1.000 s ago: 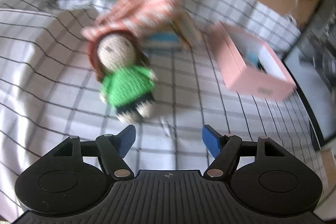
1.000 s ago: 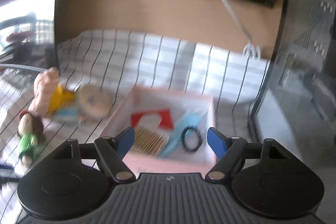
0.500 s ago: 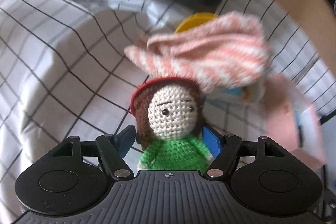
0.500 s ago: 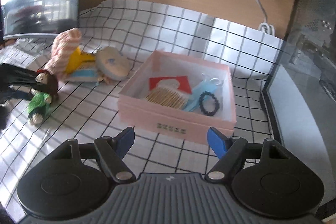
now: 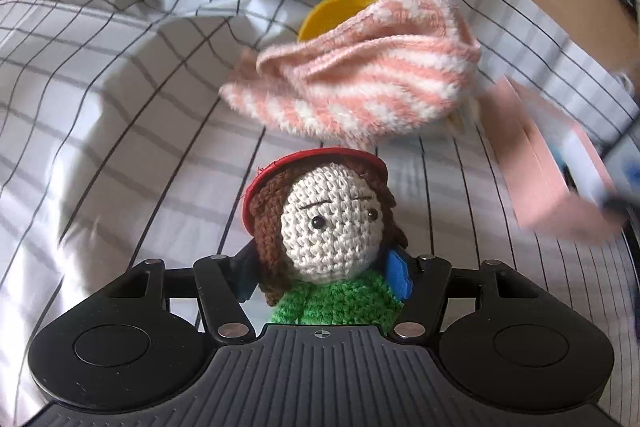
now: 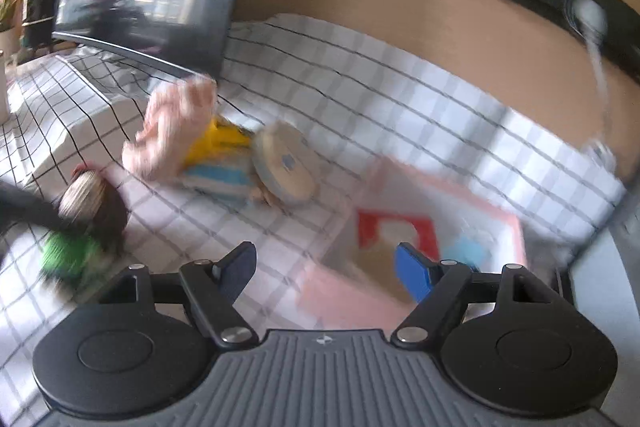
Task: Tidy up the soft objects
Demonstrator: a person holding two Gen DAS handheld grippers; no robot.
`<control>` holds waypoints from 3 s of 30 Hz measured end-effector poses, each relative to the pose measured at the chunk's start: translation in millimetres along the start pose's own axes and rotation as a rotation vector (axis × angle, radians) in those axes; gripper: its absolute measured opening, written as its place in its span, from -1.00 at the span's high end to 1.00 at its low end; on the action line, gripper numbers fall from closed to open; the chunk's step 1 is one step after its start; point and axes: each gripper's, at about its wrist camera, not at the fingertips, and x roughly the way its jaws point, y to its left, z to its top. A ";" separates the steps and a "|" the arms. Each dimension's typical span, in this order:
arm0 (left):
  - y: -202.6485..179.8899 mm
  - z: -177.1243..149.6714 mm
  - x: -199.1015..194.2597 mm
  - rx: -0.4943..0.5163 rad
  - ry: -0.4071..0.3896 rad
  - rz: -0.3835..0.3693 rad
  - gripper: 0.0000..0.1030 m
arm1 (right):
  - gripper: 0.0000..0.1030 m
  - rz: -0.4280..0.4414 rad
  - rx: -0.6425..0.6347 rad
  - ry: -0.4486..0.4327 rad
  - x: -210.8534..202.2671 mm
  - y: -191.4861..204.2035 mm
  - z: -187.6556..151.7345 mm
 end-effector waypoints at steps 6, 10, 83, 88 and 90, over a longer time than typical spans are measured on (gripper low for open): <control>14.3 -29.2 -34.7 0.085 0.055 -0.021 -0.29 | -0.49 0.021 -0.022 0.016 79.4 25.4 52.0; 31.0 -36.4 -49.0 0.081 0.065 0.002 -0.29 | -0.49 0.036 0.073 0.019 119.9 25.7 85.6; -13.7 -57.4 -68.0 0.104 0.121 -0.220 -0.29 | 0.94 0.302 0.236 0.272 44.6 9.8 2.9; -54.3 -52.5 -57.3 0.221 0.157 -0.304 -0.29 | 0.94 0.194 0.275 0.247 -32.0 -26.8 -32.0; -73.7 -52.4 -53.9 0.270 0.179 -0.329 -0.29 | 0.94 0.137 0.316 0.242 -49.8 -41.6 -44.7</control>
